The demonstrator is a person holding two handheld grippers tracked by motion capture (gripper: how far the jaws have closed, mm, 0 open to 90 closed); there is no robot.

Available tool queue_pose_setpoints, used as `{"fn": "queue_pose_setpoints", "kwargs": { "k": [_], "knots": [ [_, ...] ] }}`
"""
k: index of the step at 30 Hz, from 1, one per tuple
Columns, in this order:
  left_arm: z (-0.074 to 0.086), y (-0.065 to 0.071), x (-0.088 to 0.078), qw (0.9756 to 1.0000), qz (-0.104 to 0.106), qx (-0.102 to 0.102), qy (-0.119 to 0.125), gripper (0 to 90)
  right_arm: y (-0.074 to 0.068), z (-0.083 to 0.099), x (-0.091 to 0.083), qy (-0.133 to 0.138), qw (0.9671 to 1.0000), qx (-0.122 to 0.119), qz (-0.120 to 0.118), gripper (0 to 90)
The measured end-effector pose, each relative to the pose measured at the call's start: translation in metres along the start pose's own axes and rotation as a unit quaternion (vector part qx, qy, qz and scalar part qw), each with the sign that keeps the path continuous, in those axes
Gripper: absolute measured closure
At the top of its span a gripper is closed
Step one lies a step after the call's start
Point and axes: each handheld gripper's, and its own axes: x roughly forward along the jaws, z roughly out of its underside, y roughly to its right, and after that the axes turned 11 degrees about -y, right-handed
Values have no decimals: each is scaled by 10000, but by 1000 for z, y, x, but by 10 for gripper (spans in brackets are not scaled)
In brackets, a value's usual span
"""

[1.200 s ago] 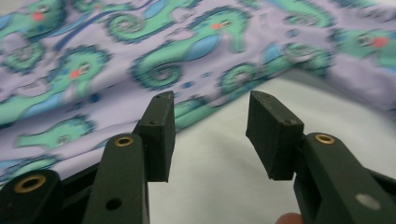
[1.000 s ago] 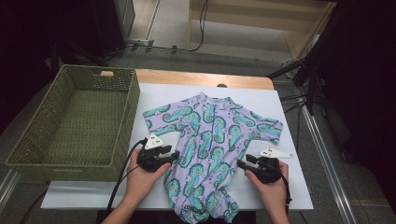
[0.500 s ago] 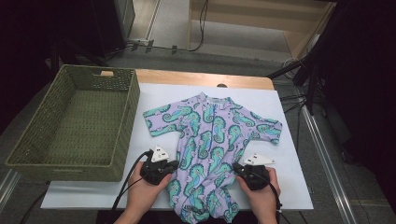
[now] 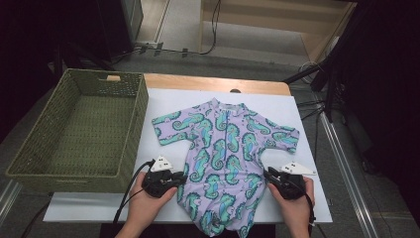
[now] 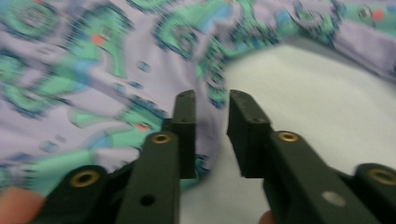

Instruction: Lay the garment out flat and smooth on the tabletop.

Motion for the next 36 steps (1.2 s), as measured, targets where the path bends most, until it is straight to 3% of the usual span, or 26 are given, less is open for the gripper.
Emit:
{"fn": "queue_pose_setpoints", "kwargs": {
  "k": [2,5,7,9,11,12,15,18,20,22,24,25,28,29,30,33,36],
  "knots": [
    [1,0,-3,10000,45,-23,10,690,-6,-1,-8,172,9997,-142,-120,655],
    [4,3,-1,9998,124,69,-130,726,-19,-4,-15,265,9977,-340,-520,618],
    [5,5,1,9995,162,155,-224,791,-29,-5,-15,246,9940,-544,-913,597],
    [5,7,2,9993,202,220,-234,865,-41,-4,-15,255,9883,-766,-1295,580],
    [4,8,-2,9991,243,277,-201,865,-51,-2,-15,192,9855,-972,-1376,557],
    [3,9,-4,9992,236,294,-144,846,-56,-1,-15,180,9837,-1094,-1415,546],
    [4,13,-15,9990,236,368,133,668,-63,3,-14,133,9810,-1330,-1404,511],
    [7,18,-20,9980,292,509,215,619,-65,7,-14,153,9729,-1459,-1788,455],
    [9,21,-19,9975,312,600,188,608,-73,8,-13,175,9621,-1675,-2146,410],
    [10,22,-15,9977,265,613,116,606,-83,8,-13,173,9546,-1946,-2248,391],
    [11,21,-12,9981,264,557,82,606,-96,8,-9,94,9492,-2311,-2132,404],
    [11,20,-12,9981,260,543,90,606,-102,8,-5,18,9455,-2494,-2094,498],
    [10,20,-13,9981,262,549,123,607,-109,7,1,-129,9393,-2732,-2070,741],
    [10,20,-14,9980,266,560,127,607,-111,5,2,-182,9413,-2677,-2050,813],
    [10,19,-15,9979,254,576,141,609,-111,1,2,-157,9412,-2663,-2074,862],
    [8,17,-16,9980,268,541,183,609,-109,-17,-4,32,9470,-2560,-1941,869],
    [7,16,-18,9981,254,524,203,608,-97,-37,-9,303,9565,-2349,-1706,869]
  ]
}}
